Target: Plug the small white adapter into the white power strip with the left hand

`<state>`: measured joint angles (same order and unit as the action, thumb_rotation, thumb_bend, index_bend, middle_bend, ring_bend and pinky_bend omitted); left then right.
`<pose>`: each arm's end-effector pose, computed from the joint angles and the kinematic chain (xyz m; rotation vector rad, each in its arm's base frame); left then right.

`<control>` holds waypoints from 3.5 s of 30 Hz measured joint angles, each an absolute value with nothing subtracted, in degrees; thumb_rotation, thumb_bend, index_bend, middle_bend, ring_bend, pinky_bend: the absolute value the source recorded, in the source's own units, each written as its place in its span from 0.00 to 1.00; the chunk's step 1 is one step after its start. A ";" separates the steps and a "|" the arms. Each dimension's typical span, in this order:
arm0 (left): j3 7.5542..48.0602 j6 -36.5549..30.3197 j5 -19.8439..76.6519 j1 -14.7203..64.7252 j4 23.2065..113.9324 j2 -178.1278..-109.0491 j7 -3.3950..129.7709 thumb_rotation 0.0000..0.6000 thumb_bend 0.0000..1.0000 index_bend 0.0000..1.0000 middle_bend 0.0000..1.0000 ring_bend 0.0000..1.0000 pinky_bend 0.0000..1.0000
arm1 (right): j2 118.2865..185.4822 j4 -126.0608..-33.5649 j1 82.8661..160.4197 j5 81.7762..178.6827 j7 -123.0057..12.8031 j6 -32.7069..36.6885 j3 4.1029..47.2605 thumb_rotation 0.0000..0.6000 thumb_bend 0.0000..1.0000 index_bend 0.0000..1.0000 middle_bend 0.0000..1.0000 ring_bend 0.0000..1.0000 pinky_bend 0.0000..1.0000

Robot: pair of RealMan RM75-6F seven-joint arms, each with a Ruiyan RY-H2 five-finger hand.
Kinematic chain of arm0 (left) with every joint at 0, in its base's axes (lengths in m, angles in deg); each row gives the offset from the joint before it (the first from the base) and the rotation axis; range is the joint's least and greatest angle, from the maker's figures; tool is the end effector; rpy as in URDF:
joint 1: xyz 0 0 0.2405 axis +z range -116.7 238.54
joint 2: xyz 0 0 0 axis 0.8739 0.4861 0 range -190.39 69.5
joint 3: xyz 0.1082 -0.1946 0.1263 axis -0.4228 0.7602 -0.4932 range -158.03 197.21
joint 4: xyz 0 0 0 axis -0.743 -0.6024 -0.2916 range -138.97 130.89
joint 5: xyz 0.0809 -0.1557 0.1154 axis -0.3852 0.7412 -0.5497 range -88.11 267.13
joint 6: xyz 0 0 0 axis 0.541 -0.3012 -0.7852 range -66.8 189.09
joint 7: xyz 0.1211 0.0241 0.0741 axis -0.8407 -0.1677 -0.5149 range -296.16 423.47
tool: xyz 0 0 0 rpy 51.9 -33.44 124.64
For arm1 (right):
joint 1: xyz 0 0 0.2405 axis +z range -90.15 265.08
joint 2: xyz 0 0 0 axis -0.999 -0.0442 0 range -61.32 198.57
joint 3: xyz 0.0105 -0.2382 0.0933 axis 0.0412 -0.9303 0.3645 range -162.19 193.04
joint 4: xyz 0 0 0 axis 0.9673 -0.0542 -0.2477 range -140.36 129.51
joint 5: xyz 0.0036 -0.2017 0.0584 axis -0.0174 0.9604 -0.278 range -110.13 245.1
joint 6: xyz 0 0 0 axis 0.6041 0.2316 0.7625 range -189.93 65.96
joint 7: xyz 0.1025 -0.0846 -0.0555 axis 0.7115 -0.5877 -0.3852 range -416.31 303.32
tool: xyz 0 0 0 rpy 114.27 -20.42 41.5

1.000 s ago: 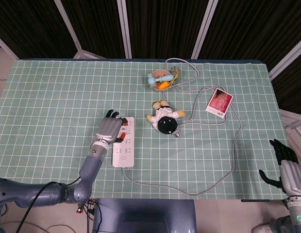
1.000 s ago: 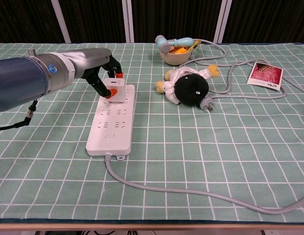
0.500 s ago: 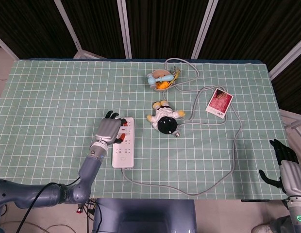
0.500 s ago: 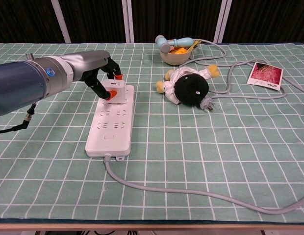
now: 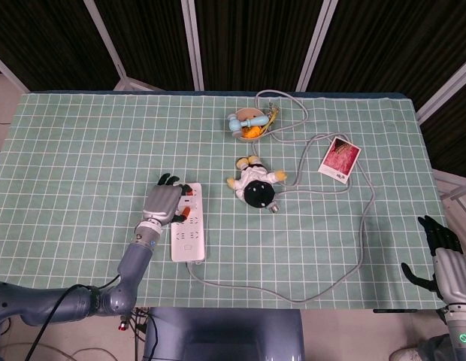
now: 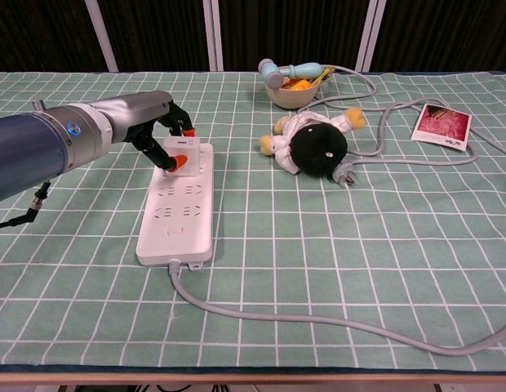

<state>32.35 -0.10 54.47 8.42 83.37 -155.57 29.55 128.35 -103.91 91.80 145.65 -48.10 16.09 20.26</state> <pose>-0.1078 0.3559 -0.0433 -1.7252 -1.1309 -0.7949 -0.3178 -0.1824 0.1685 1.2387 -1.1647 0.9241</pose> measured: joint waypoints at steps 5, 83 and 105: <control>32.10 -0.06 54.16 8.83 82.84 -156.08 29.85 1.00 0.53 0.58 0.58 0.13 0.07 | 128.32 -103.92 91.77 145.69 -47.95 16.09 20.24 1.00 0.37 0.00 0.00 0.00 0.00; 41.69 16.05 52.41 14.54 93.91 -147.83 66.71 1.00 0.32 0.89 1.00 1.00 1.00 | 128.27 -104.20 91.61 145.32 -48.11 16.16 20.37 1.00 0.37 0.00 0.00 0.00 0.00; 41.15 23.48 46.59 16.20 89.94 -147.68 77.71 1.00 0.32 0.90 1.00 1.00 1.00 | 128.48 -104.15 91.61 145.19 -48.71 16.19 20.35 1.00 0.37 0.00 0.00 0.00 0.00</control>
<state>41.15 23.48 46.59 16.20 89.94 -147.68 77.71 128.48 -104.15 91.61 145.19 -48.71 16.19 20.35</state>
